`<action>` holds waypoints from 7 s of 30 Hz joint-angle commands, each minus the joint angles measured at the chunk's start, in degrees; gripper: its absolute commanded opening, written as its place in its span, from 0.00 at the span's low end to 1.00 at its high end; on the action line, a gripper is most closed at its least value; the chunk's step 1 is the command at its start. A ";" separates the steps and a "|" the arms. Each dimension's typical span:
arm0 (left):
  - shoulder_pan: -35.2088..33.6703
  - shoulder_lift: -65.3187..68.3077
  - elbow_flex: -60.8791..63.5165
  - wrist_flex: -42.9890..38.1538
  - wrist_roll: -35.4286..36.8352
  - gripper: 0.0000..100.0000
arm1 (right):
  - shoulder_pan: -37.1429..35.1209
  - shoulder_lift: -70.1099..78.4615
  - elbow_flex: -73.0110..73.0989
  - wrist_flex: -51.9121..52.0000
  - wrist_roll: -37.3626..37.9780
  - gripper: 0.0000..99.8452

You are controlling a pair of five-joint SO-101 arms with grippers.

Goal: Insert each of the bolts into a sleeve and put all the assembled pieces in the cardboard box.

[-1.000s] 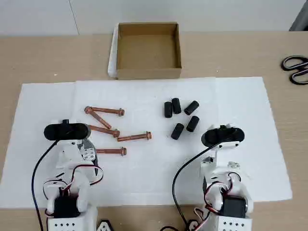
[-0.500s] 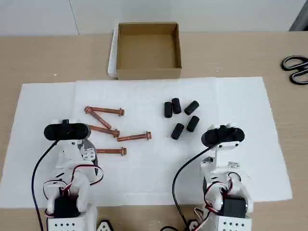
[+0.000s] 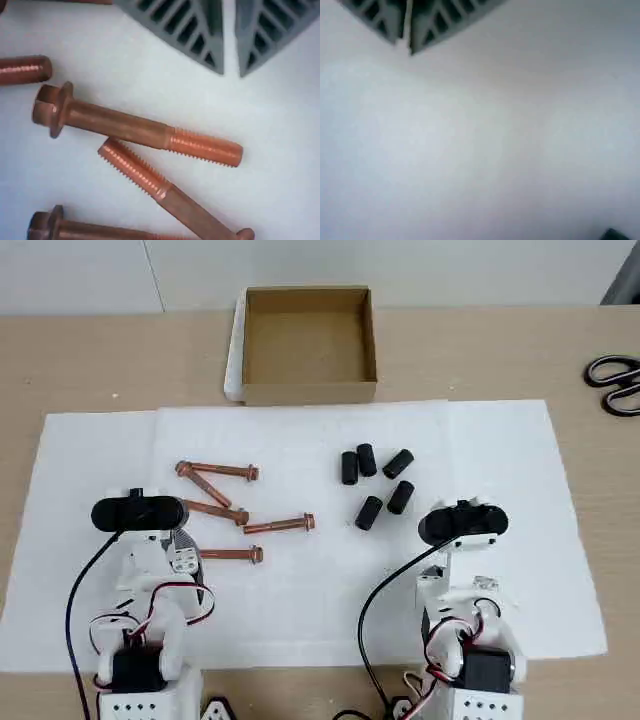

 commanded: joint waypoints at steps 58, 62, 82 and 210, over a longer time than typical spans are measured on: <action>0.44 -0.70 -0.31 -1.32 0.09 0.01 | 0.13 -0.48 -0.26 -1.19 0.53 0.00; 2.20 -0.70 -0.31 -1.23 0.00 0.01 | 0.04 -0.48 -0.26 -1.19 0.53 0.00; 4.66 -0.53 -3.91 -1.05 0.18 0.01 | -1.71 0.22 -8.35 -2.24 0.70 0.01; 27.96 114.99 -84.97 15.56 -50.55 0.13 | 13.76 81.71 -66.55 28.26 18.20 0.01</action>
